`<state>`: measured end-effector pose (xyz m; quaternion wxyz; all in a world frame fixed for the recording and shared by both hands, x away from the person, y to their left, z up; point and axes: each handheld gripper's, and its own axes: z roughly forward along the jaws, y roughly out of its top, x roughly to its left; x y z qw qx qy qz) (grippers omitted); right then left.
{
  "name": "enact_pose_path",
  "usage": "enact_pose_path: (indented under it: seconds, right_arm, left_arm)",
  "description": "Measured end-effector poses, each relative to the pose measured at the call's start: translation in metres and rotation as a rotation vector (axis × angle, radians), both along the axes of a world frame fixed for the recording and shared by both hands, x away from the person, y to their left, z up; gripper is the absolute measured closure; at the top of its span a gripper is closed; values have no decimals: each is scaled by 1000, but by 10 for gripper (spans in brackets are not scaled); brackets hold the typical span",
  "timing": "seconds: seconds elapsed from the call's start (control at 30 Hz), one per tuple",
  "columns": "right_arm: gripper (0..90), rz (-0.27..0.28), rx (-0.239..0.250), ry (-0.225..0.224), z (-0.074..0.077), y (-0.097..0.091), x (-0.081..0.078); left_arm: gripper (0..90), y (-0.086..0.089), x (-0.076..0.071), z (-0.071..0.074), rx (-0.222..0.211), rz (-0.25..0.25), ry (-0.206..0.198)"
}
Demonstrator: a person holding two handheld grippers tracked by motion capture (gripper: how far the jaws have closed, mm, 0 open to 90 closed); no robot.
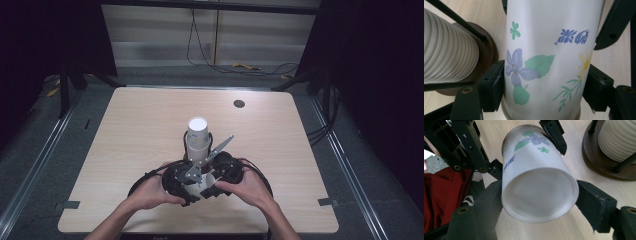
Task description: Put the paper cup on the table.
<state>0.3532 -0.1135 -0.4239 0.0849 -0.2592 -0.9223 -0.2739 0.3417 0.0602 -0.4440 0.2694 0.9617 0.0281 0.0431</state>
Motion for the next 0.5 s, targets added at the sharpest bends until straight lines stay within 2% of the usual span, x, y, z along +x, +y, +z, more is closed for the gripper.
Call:
enact_pose_path:
  seconds: [0.07,0.23,0.33,0.47,0.5]
  right_arm:
    - [255,-1,8,7,0,0,0]
    - [323,3,21,30,0,1,-1]
    - [328,6,21,30,0,1,-1]
    - [338,7,24,31,1,0,-1]
    - [340,6,25,29,1,0,-1]
  left_arm:
    - [286,-1,1,1,19,-18,-12]
    - [287,-2,0,2,26,-24,-18]
    - [287,-1,-2,0,-5,-8,-4]
    - [283,0,-2,1,-15,-11,5]
    - [280,1,0,1,-10,-22,-3]
